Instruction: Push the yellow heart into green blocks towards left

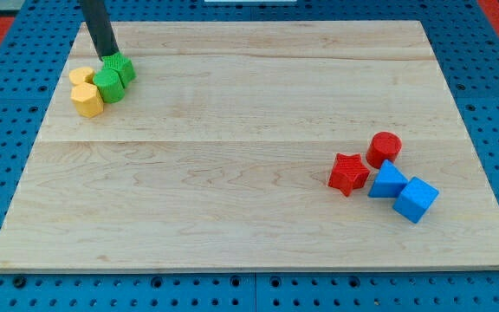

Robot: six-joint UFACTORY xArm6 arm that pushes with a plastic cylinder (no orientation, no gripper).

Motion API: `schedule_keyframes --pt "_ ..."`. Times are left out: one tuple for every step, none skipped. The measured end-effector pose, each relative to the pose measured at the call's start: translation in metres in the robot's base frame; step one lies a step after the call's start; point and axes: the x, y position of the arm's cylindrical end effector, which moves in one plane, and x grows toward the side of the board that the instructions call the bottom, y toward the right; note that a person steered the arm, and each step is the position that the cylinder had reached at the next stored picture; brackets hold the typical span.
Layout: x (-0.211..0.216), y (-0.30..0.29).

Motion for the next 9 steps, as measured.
schedule_keyframes --pt "-0.007 -0.046" --pt "0.016 -0.084" --pt "0.048 -0.085" --pt "0.075 -0.083" --pt "0.071 -0.051" --pt "0.071 -0.04" --pt "0.073 -0.046" --pt "0.064 -0.069" --pt "0.063 -0.024"
